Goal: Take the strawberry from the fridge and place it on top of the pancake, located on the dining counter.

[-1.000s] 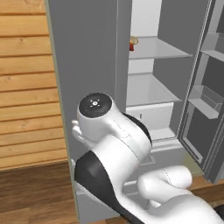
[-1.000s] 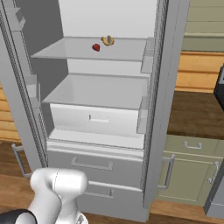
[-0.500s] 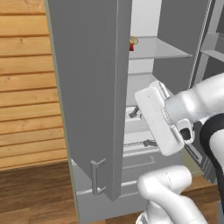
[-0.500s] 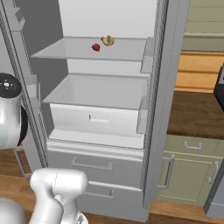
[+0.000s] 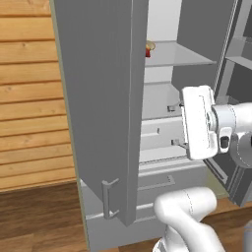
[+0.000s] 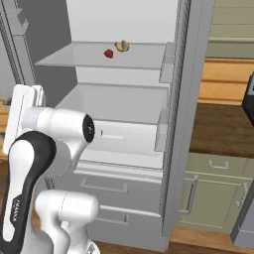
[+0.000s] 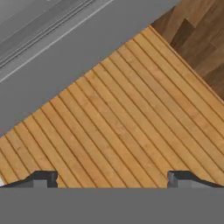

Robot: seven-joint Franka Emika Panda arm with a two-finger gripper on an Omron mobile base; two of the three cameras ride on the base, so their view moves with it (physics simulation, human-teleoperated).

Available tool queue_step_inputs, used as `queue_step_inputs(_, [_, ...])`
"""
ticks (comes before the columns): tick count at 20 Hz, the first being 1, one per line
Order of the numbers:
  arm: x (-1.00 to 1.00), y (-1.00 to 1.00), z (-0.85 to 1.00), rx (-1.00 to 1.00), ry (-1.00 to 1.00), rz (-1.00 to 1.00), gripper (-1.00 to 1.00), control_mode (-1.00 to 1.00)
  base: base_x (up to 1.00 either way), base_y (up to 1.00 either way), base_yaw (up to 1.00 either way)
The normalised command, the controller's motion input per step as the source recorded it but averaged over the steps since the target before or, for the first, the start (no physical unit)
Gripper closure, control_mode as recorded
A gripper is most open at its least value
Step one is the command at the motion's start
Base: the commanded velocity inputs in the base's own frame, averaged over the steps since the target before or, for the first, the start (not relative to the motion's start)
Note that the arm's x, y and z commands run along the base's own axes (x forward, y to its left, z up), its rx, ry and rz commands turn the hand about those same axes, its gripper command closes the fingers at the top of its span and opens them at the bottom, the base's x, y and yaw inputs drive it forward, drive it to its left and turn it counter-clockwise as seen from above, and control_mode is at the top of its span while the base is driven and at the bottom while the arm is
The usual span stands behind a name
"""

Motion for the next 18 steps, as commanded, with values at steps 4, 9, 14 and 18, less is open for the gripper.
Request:
queue_step_inputs(4, [0.60, -0.26, -0.05, 0.00, -0.06, 0.17, -1.00, -1.00, 0.00, 0.00, 0.00])
queue_step_inputs(9, [0.56, -0.18, 0.00, 0.00, -0.01, 0.12, -1.00, -1.00, 0.00, 0.00, 0.00])
queue_step_inputs(14, [0.71, 0.12, 0.00, -0.04, 0.00, 0.01, -1.00, -1.00, 0.00, 0.00, 0.00])
queue_step_inputs(18, [0.68, 0.32, 0.00, -0.02, 0.00, 0.00, -1.00, -1.00, 0.00, 0.00, 0.00])
